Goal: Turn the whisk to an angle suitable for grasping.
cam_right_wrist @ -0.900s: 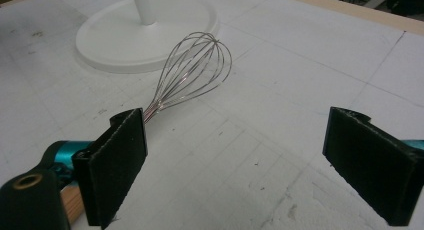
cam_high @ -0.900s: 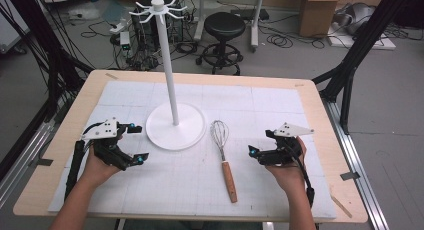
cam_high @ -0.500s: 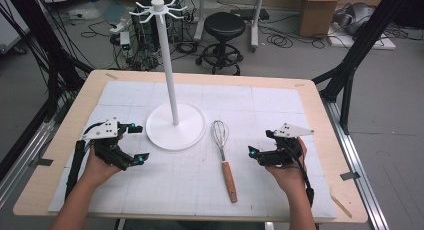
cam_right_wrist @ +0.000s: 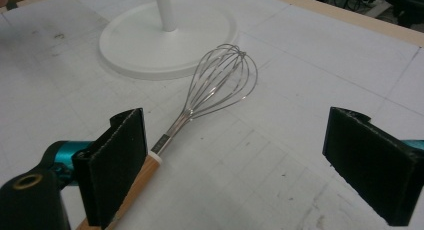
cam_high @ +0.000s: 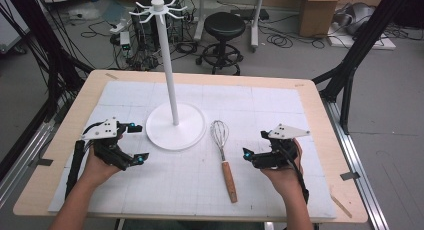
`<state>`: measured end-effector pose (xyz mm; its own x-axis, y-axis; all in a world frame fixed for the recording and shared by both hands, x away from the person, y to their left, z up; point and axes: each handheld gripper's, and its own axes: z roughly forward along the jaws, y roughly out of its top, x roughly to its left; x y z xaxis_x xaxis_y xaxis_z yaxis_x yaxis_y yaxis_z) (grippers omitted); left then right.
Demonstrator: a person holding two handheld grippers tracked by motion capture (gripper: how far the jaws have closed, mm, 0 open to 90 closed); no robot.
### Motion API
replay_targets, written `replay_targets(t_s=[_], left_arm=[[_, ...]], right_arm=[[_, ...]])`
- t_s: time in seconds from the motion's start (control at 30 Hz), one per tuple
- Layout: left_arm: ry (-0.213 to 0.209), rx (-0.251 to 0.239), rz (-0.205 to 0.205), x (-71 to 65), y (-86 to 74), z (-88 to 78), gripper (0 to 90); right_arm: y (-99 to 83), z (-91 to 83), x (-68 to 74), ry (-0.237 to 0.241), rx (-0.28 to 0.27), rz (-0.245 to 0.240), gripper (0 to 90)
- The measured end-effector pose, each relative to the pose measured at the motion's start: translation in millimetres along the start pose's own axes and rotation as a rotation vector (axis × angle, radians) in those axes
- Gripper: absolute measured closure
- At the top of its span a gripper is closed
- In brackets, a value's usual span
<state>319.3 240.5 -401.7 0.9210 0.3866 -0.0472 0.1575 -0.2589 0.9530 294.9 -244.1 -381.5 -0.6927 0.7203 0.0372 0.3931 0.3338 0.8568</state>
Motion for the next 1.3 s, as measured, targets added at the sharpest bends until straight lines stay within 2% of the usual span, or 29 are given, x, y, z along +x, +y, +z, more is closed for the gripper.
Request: replay_targets(t_s=[0.23,0.47,0.67,0.73,0.97,1.03,1.1,1.23,1.3], left_arm=[[0.0,0.0,-0.001,0.7,-0.1,-0.4,1.7],[0.0,0.005,-0.001,-0.4,-0.2,1.1,1.7],[-0.001,0.009,0.003,-0.5,-0.2,1.4,1.7],[-0.002,0.014,0.003,-0.6,-0.6,2.2,1.7],[-0.002,0.013,0.0,-0.2,-0.8,2.4,1.7],[-0.004,0.012,0.002,-0.1,-0.8,2.3,1.7],[-0.003,0.012,0.003,-0.3,-0.6,2.2,1.7],[-0.005,0.013,0.002,-0.2,-0.8,2.3,1.7],[-0.005,0.013,0.002,-0.2,-0.9,2.4,1.7]], right_arm=[[1.9,8.8,17.1,0.013,0.043,-0.015,9.4],[0.5,19.7,28.5,0.026,0.121,-0.044,9.5],[-2.0,28.3,37.8,0.041,0.146,-0.059,12.1],[-4.4,33.2,41.9,0.048,0.174,-0.052,14.3],[-10.0,44.5,51.8,0.044,0.255,-0.063,15.3],[-10.7,46.5,53.4,0.039,0.263,-0.071,15.8],[-12.7,52.0,56.9,0.028,0.291,-0.079,17.3],[-15.6,58.6,60.5,0.027,0.312,-0.082,19.8],[-16.9,61.2,62.6,0.028,0.335,-0.085,23.9]])
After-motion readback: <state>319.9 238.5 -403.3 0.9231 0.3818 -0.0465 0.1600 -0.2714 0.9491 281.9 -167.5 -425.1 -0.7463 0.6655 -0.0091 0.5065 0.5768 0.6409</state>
